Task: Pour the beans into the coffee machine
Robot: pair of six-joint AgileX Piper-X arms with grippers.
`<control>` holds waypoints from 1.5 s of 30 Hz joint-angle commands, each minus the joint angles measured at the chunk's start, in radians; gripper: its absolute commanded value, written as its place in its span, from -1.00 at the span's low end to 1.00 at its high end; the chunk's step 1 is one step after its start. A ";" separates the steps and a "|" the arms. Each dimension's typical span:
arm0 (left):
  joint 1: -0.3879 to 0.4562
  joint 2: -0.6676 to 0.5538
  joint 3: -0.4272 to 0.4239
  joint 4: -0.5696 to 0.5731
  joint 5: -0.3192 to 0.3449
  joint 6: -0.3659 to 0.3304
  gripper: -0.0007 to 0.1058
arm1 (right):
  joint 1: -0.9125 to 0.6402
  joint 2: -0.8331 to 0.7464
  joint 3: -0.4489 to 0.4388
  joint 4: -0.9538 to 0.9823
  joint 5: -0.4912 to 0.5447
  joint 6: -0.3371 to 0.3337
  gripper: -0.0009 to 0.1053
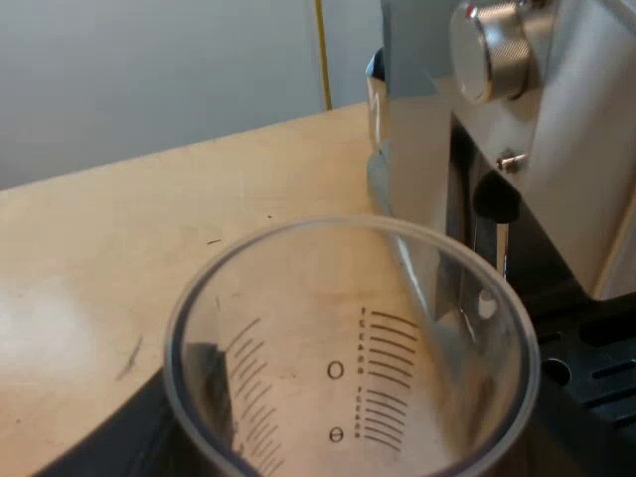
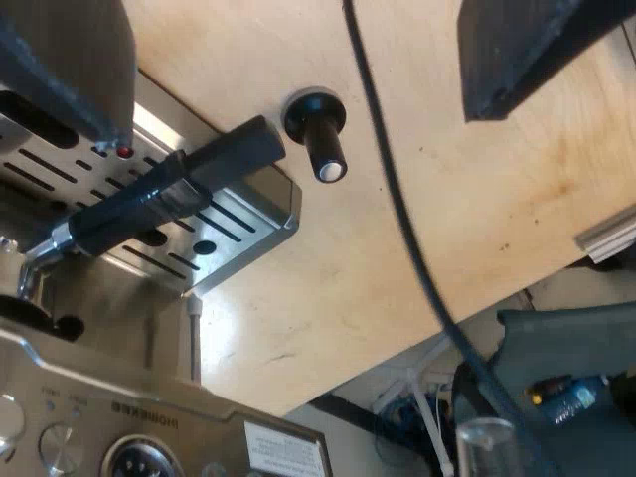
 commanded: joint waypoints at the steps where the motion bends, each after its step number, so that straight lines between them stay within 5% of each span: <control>1: 0.000 -0.007 0.026 -0.069 0.011 -0.025 -0.46 | 0.002 -0.008 0.007 -0.013 -0.014 -0.020 0.31; 11: 0.000 -0.007 0.103 -0.195 0.055 -0.035 -0.46 | 0.002 -0.008 0.069 -0.082 0.032 -0.020 0.31; 16: 0.000 -0.007 0.224 -0.315 0.078 -0.035 -0.46 | 0.002 0.012 0.069 -0.082 0.036 -0.044 0.31; 30: 0.000 0.017 0.502 -0.801 0.139 -0.040 -0.46 | 0.002 0.076 0.069 -0.082 0.031 -0.047 0.31; 45: 0.000 0.204 0.517 -0.958 0.139 -0.098 -0.46 | 0.002 0.076 0.069 -0.082 0.031 -0.047 0.31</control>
